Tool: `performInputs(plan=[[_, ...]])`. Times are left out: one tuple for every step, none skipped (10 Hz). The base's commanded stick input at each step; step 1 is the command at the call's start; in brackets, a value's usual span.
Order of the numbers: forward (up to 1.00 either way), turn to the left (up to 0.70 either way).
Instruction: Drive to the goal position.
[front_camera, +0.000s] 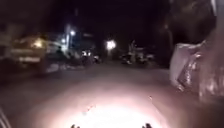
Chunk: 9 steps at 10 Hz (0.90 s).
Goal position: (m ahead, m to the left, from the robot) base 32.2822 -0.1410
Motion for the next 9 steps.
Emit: performInputs(plan=[[0.85, 0.00], [0.85, 0.00], [0.85, 0.00], [0.85, 0.00], [0.85, 0.00], [0.85, 0.00], [0.85, 0.00], [0.85, 0.00], [0.85, 0.00]])
